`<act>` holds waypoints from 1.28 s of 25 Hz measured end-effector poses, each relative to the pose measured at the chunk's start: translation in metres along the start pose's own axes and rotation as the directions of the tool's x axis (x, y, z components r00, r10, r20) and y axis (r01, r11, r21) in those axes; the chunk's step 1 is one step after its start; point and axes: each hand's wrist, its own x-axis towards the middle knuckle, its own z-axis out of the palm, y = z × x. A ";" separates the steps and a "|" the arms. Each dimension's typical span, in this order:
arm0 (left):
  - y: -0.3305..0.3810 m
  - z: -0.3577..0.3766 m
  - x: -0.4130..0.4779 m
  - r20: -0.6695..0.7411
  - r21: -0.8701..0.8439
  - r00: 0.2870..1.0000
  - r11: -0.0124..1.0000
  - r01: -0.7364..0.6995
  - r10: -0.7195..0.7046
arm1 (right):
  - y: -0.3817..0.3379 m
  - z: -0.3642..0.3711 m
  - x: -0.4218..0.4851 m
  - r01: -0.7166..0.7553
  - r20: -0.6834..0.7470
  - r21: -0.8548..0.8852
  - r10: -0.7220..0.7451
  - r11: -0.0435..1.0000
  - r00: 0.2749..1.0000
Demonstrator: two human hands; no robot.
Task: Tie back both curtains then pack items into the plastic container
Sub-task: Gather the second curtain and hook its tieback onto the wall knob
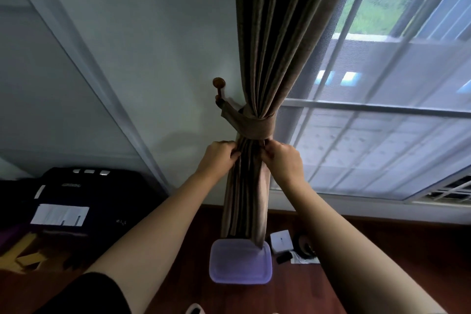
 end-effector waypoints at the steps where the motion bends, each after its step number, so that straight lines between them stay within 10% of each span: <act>1: -0.001 0.000 0.000 0.008 -0.004 1.000 1.000 -0.009 0.009 | 0.005 0.001 0.001 0.014 0.042 0.068 -0.017 0.998 0.999; 8: -0.007 0.001 0.002 0.110 -0.476 0.972 0.848 0.234 -0.206 | 0.026 0.009 -0.013 -0.291 0.256 0.615 0.163 0.733 0.953; 16: -0.007 0.003 -0.006 0.069 -0.456 0.989 0.877 0.151 -0.135 | -0.026 0.019 0.014 -0.459 0.517 0.706 0.051 0.540 0.855; 32: 0.010 0.043 -0.059 -0.126 -0.406 0.931 0.874 0.267 -0.343 | 0.036 0.016 -0.039 -0.347 0.387 0.506 0.152 0.789 0.909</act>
